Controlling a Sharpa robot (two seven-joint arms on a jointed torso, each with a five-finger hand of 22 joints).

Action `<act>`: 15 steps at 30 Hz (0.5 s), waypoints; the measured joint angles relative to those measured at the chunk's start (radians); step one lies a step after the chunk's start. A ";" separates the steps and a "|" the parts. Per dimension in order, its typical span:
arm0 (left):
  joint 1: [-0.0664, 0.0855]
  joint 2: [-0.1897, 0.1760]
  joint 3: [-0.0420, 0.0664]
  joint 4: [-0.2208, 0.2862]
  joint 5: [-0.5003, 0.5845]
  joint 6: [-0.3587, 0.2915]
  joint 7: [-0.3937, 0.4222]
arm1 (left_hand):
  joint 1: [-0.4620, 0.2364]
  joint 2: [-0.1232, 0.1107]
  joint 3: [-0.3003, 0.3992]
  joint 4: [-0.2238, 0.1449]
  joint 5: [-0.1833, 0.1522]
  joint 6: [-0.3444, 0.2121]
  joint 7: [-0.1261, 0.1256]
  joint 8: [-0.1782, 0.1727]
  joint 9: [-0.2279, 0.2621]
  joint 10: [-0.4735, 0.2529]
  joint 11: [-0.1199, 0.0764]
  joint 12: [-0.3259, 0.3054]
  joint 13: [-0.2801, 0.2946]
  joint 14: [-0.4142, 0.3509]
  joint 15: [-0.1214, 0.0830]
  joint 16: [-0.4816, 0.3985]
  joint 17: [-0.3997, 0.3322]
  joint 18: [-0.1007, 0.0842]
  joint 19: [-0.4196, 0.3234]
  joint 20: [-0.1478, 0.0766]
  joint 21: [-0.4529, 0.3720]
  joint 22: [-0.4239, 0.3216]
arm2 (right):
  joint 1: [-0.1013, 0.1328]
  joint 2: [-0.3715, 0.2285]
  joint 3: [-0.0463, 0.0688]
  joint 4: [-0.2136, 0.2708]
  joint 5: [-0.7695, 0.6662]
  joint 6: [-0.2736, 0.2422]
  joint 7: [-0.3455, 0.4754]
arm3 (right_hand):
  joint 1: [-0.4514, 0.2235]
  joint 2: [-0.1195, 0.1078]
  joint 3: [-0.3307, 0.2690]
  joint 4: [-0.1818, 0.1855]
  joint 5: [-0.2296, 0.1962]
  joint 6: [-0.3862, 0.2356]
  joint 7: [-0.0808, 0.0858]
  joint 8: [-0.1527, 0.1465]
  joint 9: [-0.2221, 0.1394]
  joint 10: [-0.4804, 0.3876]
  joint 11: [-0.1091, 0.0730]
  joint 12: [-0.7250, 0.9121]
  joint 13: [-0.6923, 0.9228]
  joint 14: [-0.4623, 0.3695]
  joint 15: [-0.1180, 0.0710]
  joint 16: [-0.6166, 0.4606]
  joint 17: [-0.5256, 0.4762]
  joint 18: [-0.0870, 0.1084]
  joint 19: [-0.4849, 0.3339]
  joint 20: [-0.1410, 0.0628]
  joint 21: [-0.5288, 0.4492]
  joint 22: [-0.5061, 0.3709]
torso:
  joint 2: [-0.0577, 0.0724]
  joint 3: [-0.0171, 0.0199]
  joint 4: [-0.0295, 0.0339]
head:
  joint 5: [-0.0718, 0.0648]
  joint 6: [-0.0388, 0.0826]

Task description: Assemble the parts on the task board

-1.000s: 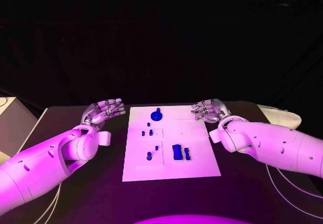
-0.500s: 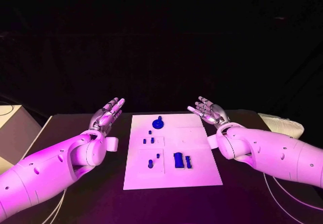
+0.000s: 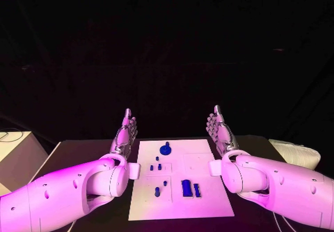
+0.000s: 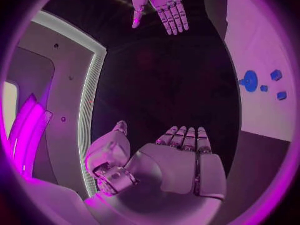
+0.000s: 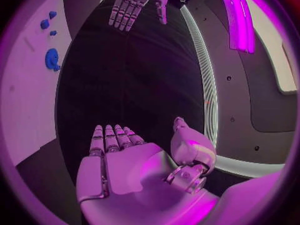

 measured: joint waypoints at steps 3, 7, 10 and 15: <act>0.007 -0.001 -0.008 0.013 0.015 -0.040 0.010 | -0.034 0.001 -0.003 0.001 0.000 -0.006 0.001 0.000 -0.001 -0.005 0.001 0.000 0.000 -0.004 -0.004 -0.004 -0.001 0.000 -0.006 -0.002 0.000 -0.001 | -0.001 -0.001 0.001 0.007 0.030 -0.016 0.016 | -0.040 0.002 -0.003 -0.003 0.000 -0.007 0.000 0.000 -0.002 -0.011 0.000 -0.004 -0.002 -0.008 -0.002 0.000 -0.003 0.000 -0.007 0.000 0.000 -0.003 | -0.002 0.0007 -0.0015 | 0.001 0.003; 0.008 -0.002 -0.009 0.015 0.029 -0.072 0.019 | -0.081 0.004 -0.007 -0.004 -0.004 -0.015 0.000 -0.005 -0.003 -0.017 -0.001 0.000 -0.001 -0.014 -0.004 -0.004 -0.002 0.000 -0.013 -0.005 -0.005 -0.002 | -0.001 -0.002 0.001 0.008 0.054 -0.031 0.029 | -0.093 0.002 -0.006 -0.006 -0.004 -0.018 -0.002 -0.004 -0.005 -0.028 0.000 -0.004 -0.003 -0.025 -0.001 -0.004 -0.005 0.000 -0.019 -0.002 0.000 -0.006 | -0.003 0.0013 -0.0026 | 0.001 0.004; 0.008 -0.002 -0.009 0.015 0.035 -0.084 0.022 | -0.081 0.004 -0.007 -0.004 -0.004 -0.015 0.000 -0.005 -0.003 -0.017 -0.001 0.000 -0.001 -0.014 -0.004 -0.004 -0.003 0.000 -0.013 -0.005 -0.005 -0.003 | -0.001 -0.002 0.001 0.008 0.063 -0.037 0.035 | -0.096 0.003 -0.006 -0.006 -0.004 -0.018 -0.002 -0.004 -0.005 -0.028 0.000 -0.004 -0.004 -0.024 -0.001 -0.004 -0.007 0.000 -0.019 -0.002 0.000 -0.008 | -0.004 0.0013 -0.0027 | 0.001 0.004; 0.008 -0.002 -0.009 0.015 0.042 -0.097 0.026 | -0.081 0.004 -0.007 -0.004 -0.004 -0.014 0.000 -0.005 -0.003 -0.017 -0.001 0.000 -0.001 -0.014 -0.004 -0.004 -0.003 0.000 -0.013 -0.005 -0.005 -0.003 | -0.001 -0.002 0.001 0.008 0.074 -0.044 0.041 | -0.096 0.003 -0.006 -0.006 -0.004 -0.018 -0.002 -0.004 -0.006 -0.028 0.000 -0.004 -0.004 -0.024 -0.001 -0.004 -0.007 0.000 -0.019 -0.002 0.000 -0.008 | -0.004 0.0013 -0.0028 | 0.001 0.004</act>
